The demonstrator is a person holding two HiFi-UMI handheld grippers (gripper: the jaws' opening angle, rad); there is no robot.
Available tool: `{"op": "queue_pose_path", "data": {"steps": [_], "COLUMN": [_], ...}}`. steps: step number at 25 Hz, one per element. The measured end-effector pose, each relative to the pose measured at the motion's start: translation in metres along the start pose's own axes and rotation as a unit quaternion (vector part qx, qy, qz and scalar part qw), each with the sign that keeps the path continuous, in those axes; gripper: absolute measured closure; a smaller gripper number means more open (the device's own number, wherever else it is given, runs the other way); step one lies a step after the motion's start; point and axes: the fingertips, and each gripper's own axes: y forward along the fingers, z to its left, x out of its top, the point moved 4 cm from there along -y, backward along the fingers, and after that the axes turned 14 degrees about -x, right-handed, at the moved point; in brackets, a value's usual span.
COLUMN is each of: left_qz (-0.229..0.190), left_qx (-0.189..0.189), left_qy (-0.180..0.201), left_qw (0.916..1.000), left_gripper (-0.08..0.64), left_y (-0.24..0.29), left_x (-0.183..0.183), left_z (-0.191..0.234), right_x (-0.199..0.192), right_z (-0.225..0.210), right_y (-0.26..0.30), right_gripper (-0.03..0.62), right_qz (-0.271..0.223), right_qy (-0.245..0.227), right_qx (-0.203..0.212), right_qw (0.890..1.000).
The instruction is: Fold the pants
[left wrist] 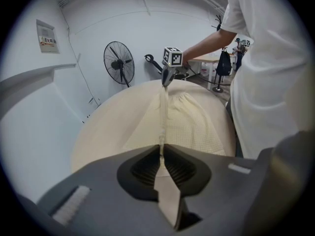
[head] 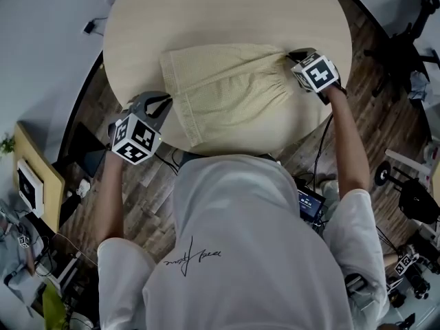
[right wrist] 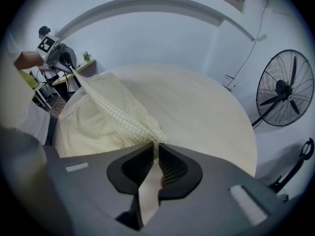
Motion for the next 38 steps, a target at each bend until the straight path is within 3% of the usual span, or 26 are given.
{"op": "queue_pose_path", "data": {"steps": [7, 17, 24, 31, 38], "left_qz": [-0.014, -0.013, 0.004, 0.001, 0.004], "left_qx": [-0.002, -0.022, -0.028, -0.042, -0.051], "left_qy": [-0.021, -0.034, -0.003, -0.009, -0.015], "left_qw": [0.9997, 0.9991, 0.9996, 0.9991, 0.9986], "left_gripper": [0.476, 0.476, 0.476, 0.476, 0.476], "left_y": [0.005, 0.019, 0.036, 0.049, 0.057], "left_x": [-0.002, -0.010, -0.017, -0.021, -0.030], "left_z": [-0.024, -0.065, -0.088, -0.104, -0.116], "right_x": [-0.005, -0.022, -0.035, -0.049, -0.052], "right_z": [0.009, 0.023, 0.029, 0.036, 0.045], "right_y": [-0.006, -0.012, -0.014, -0.015, -0.031], "right_gripper": [0.558, 0.558, 0.558, 0.558, 0.558], "right_qz": [0.001, 0.011, 0.008, 0.013, -0.013], "right_qy": [-0.018, -0.004, 0.001, -0.009, -0.032], "right_qx": [-0.008, 0.001, 0.002, -0.002, -0.012], "right_qw": [1.000, 1.000, 1.000, 1.000, 0.999]}}
